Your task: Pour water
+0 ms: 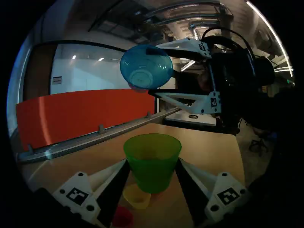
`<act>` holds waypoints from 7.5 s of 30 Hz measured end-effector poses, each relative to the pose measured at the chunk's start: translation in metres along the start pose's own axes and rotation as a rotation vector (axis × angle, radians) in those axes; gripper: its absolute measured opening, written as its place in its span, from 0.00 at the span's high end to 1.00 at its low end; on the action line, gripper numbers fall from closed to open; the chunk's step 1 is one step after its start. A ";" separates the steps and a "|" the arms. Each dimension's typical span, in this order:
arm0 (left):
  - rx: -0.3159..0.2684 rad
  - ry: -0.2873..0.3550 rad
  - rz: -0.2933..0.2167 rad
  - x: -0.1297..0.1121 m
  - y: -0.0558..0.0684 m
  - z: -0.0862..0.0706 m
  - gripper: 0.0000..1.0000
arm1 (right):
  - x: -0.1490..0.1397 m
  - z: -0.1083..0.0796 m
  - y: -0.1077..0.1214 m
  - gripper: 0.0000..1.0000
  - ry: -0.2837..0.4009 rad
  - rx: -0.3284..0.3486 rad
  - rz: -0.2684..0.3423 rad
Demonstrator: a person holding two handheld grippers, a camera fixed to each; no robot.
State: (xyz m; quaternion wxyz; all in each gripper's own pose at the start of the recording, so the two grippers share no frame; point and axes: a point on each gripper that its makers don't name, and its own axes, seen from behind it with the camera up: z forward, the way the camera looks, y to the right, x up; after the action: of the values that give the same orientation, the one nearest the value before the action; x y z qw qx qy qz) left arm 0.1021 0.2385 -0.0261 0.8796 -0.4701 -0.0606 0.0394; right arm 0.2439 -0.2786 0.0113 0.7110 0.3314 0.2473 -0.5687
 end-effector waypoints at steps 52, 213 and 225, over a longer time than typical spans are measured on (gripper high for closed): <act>0.025 -0.103 0.029 -0.041 0.022 -0.034 0.20 | -0.032 -0.055 -0.104 0.13 -0.094 0.127 1.322; 0.065 -0.531 0.078 -0.186 0.010 -0.099 0.09 | -0.072 -0.190 -0.307 0.01 -0.499 0.401 1.264; 0.312 -0.314 0.034 -0.126 -0.027 -0.136 0.09 | -0.078 -0.197 -0.263 0.01 -0.470 0.183 1.317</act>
State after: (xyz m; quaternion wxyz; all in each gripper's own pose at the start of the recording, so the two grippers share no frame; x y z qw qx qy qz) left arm -0.0027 0.0955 -0.0870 0.9207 -0.3173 -0.1819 0.1360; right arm -0.0245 -0.1146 -0.1114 0.9113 0.3390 -0.2135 -0.0952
